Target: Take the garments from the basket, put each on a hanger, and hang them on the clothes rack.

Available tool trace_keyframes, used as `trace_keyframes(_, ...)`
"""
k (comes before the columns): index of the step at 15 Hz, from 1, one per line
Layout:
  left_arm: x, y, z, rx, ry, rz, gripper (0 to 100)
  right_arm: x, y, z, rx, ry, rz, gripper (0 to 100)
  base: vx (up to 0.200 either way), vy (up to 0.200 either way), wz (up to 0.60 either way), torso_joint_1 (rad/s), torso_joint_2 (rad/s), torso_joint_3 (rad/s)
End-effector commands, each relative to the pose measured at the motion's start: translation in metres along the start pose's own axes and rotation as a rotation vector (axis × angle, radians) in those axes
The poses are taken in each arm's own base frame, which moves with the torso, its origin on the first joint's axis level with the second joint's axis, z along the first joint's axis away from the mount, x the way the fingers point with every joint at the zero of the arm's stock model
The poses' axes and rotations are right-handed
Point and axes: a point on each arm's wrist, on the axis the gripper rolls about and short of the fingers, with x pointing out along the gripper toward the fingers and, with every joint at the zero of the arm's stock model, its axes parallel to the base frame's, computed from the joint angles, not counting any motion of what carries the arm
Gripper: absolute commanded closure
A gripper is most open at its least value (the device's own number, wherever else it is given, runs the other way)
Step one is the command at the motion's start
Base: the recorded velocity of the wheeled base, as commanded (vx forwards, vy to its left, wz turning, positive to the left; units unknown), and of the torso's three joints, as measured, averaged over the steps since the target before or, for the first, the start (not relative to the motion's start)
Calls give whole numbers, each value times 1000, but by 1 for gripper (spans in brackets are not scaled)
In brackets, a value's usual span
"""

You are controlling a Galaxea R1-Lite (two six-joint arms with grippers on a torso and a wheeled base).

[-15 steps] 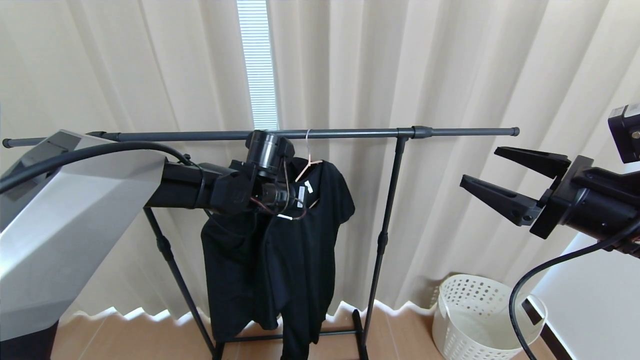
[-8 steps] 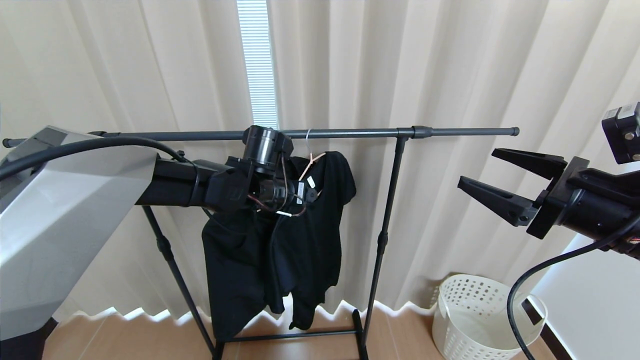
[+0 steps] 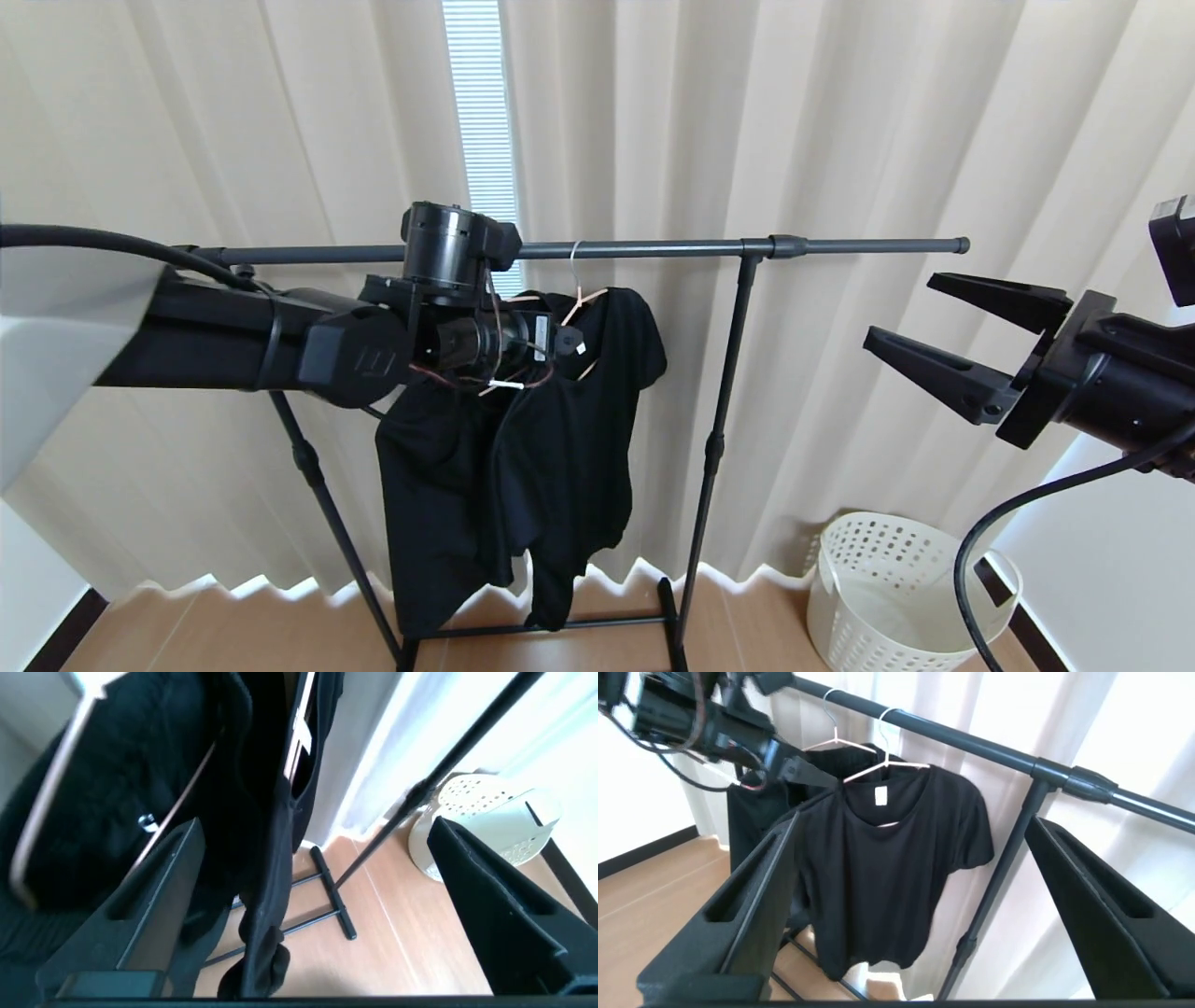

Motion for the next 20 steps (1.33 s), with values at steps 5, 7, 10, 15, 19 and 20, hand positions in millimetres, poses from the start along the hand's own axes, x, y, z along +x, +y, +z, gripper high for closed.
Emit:
trace_keyframes(5, -138, 14, -12, -7, -89, -10, 0, -41, 39, 13, -47, -96, 104, 0, 0, 0, 0, 0, 0, 0)
trace_keyframes(7, -172, 22, -47, -7, -68, -6, 0, -52, 43, 10, -63, -99, 88, 0, 0, 0, 0, 0, 0, 0)
trace_keyframes(10, -204, 31, -87, -7, -68, -4, 0, -80, 52, -9, -73, -82, 64, 0, 0, 0, 0, 0, 0, 0)
trace_keyframes(15, -256, 45, -162, -11, -79, -3, 0, -148, 76, -47, -48, -8, 42, 0, 0, 0, 0, 0, 0, 0)
trace_keyframes(19, -272, 53, -211, -6, -35, 5, 0, -190, 91, -81, -2, 131, 2, 0, 0, 0, 0, 0, 0, 0)
trace_keyframes(20, -274, 53, -218, 0, -28, 1, 0, -194, 92, -87, 1, 144, -14, 0, 0, 0, 0, 0, 0, 0)
